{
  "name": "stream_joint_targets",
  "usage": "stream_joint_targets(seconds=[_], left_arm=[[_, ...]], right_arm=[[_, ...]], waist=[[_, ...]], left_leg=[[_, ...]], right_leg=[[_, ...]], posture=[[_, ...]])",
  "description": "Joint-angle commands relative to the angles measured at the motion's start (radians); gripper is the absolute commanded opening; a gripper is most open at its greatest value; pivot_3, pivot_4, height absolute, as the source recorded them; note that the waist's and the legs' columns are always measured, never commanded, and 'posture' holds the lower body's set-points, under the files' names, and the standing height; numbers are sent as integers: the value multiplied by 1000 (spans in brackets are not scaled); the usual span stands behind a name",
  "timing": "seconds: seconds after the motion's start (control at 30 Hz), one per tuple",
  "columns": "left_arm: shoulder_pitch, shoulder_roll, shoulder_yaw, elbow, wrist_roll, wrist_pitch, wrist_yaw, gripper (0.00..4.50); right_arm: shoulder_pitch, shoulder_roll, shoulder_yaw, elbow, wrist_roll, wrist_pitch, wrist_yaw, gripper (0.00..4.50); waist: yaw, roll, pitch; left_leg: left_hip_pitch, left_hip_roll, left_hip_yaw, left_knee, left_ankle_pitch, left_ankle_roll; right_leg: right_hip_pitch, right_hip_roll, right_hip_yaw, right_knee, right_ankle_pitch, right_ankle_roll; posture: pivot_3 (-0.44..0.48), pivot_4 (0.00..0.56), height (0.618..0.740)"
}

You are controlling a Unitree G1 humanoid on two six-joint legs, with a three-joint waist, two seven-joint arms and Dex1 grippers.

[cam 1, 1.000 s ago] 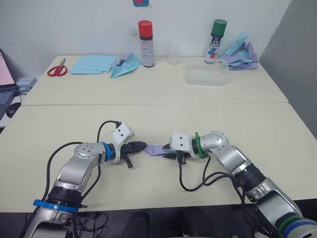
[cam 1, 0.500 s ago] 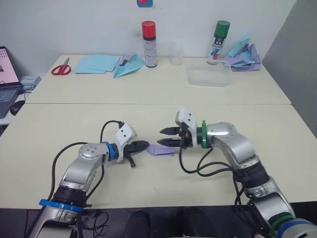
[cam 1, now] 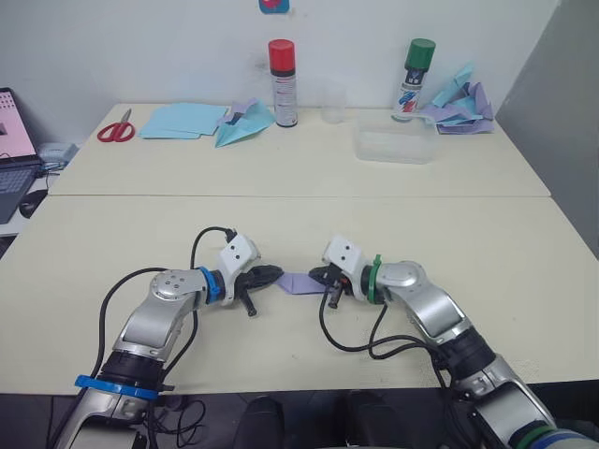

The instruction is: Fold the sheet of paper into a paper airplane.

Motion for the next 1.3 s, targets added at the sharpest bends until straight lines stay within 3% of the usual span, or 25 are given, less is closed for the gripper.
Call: stream_joint_targets(seconds=[0.03,0.17,0.37,0.57,0.77,1.0,1.13,1.3], left_arm=[[24,6,-23,27,31,20,-2,0],[10,6,-23,51,36,13,-1,0],[8,12,-20,51,36,13,-6,0],[0,12,-18,44,35,18,-7,0],[-2,7,-6,27,27,20,1,0],[-20,-57,32,-138,-65,92,32,0],[-20,-91,-1,-138,-33,93,65,0],[25,-70,-31,-87,37,74,93,0]], right_arm=[[24,-41,-18,-30,-10,32,1,10],[72,-137,-57,-89,24,35,51,10],[41,-52,-150,-116,118,-21,20,10],[32,15,-91,-106,104,-31,24,10],[28,-17,20,-63,19,-16,33,10],[27,-40,47,-31,-32,-26,17,10],[21,-40,46,-17,-34,-30,19,10],[18,-41,34,-20,-31,-18,17,10]], waist=[[0,0,0],[2,1,-2],[0,0,-3],[0,0,-3],[0,0,-3],[1,0,-3],[0,0,-3],[0,0,-3]], left_leg=[[0,0,0,0,0,0],[0,0,0,0,0,0],[1,-1,1,0,0,0],[1,0,-1,0,0,0],[0,0,0,0,0,0],[0,0,0,0,0,0],[0,0,0,0,0,0],[0,0,0,0,0,0]], right_leg=[[0,0,0,0,0,0],[0,0,-1,-1,0,0],[1,1,0,0,1,0],[0,3,0,0,1,0],[0,3,0,0,1,0],[0,3,0,0,1,0],[0,3,0,0,1,0],[0,3,0,0,1,0]], posture=[[0,150,740],[0,150,740],[0,150,740],[0,150,740],[0,150,740],[0,150,740],[0,150,740],[0,150,740]])
